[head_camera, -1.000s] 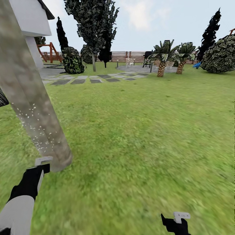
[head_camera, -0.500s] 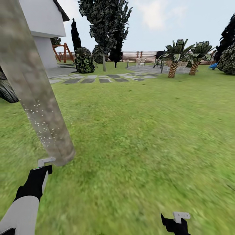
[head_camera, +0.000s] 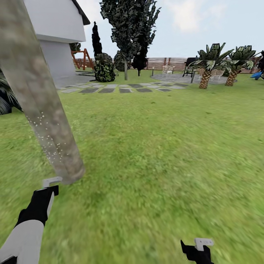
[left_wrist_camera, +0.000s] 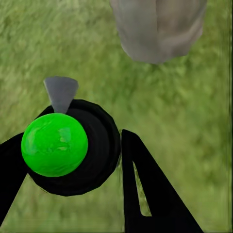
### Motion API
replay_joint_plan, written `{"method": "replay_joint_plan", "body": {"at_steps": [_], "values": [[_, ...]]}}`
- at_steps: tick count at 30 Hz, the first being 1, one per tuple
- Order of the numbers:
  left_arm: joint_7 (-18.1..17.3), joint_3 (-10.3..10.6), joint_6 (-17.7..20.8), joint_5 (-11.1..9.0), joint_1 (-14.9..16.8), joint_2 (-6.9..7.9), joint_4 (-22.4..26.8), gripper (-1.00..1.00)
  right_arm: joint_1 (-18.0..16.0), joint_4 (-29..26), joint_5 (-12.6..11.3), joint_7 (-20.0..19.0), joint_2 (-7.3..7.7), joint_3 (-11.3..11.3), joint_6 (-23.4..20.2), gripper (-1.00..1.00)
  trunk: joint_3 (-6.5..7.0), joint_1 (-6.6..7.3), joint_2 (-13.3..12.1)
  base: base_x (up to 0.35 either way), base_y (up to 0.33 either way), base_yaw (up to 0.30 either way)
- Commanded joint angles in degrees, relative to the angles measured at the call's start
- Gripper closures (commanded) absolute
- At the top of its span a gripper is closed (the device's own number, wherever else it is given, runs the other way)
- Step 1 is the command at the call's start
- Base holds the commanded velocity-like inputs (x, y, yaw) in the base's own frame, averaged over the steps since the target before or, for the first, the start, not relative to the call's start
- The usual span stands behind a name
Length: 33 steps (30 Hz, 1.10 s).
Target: In the garden, pick up the pesticide atomizer on the floor and spray pesticide onto both trees until each tree trunk is fully covered.
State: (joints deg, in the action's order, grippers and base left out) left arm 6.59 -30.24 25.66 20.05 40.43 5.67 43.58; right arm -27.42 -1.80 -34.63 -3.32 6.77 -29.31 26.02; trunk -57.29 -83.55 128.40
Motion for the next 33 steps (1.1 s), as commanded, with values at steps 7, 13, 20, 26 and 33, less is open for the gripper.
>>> {"method": "replay_joint_plan", "body": {"at_steps": [7, 13, 20, 26, 33], "values": [[0.07, 0.0, 0.01, 0.07, 0.0, -0.05, -0.07, 1.0, 0.0, 0.03, -0.09, 0.22, 0.09, 0.04, 0.0, -1.0, 0.0, 0.0, 0.0, 0.204, -0.228, 0.0], [0.08, 0.0, 0.01, 0.08, 0.0, -0.05, -0.01, 1.0, 0.0, 0.04, -0.02, 0.22, 0.09, 0.04, 0.0, -1.0, 0.0, 0.0, 0.0, 0.173, -0.233, 0.0], [0.09, 0.0, 0.01, 0.14, 0.0, -0.05, 0.16, 1.0, 0.0, 0.04, 0.0, 0.24, 0.09, 0.04, 0.0, -1.0, 0.0, 0.0, 0.0, 0.108, -0.263, 0.106], [0.09, -0.05, 0.01, 0.16, 0.0, 0.01, 0.27, 1.0, 0.0, 0.04, 0.02, 0.25, 0.05, -0.04, 0.0, -1.0, 0.0, 0.0, 0.0, 0.117, -0.266, 0.271], [0.09, -0.08, 0.01, 0.17, 0.0, 0.04, 0.28, 1.0, 0.0, 0.04, 0.08, 0.16, 0.04, -0.05, 0.0, -1.0, 0.0, 0.0, 0.0, 0.185, -0.24, 0.277]]}}
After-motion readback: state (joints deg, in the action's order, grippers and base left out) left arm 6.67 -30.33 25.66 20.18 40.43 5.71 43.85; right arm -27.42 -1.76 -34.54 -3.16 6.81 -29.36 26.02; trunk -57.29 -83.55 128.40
